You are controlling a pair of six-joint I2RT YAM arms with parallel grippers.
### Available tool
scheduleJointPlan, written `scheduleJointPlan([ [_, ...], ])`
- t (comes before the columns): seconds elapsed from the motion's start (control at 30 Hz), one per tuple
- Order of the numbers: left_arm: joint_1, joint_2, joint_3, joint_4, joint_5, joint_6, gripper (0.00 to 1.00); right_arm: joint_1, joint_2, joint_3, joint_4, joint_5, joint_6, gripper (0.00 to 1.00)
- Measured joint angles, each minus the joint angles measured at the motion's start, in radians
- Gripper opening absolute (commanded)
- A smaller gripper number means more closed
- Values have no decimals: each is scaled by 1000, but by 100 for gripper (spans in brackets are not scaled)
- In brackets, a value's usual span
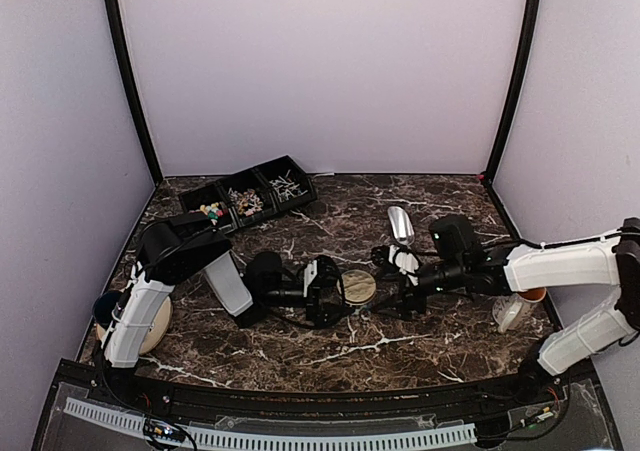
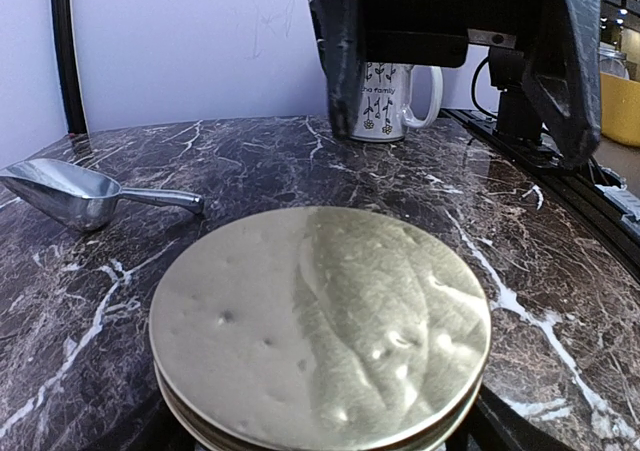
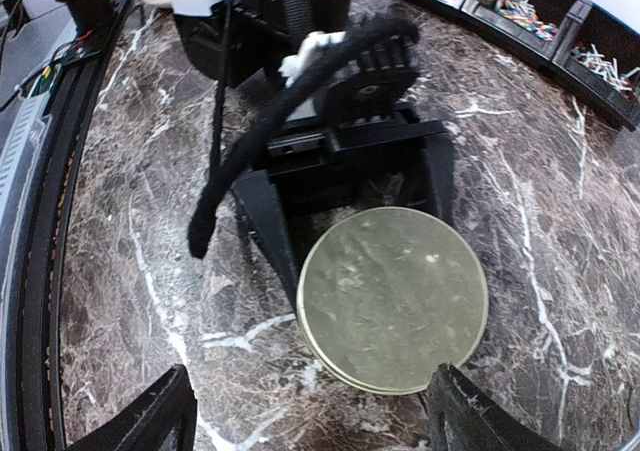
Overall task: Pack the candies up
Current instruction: Screw the box lid onto the packing box.
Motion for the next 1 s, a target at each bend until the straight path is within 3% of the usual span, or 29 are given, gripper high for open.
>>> scheduleJointPlan([
  [0.07, 0, 0, 0, 0, 1, 0, 83, 21, 2, -11, 11, 2, -41, 84],
  [0.53, 3, 0, 0, 0, 11, 1, 83, 22, 223, 168, -63, 14, -286, 89],
  [1.0, 5, 0, 0, 0, 32, 2, 83, -8, 335, 284, -124, -34, -327, 91],
])
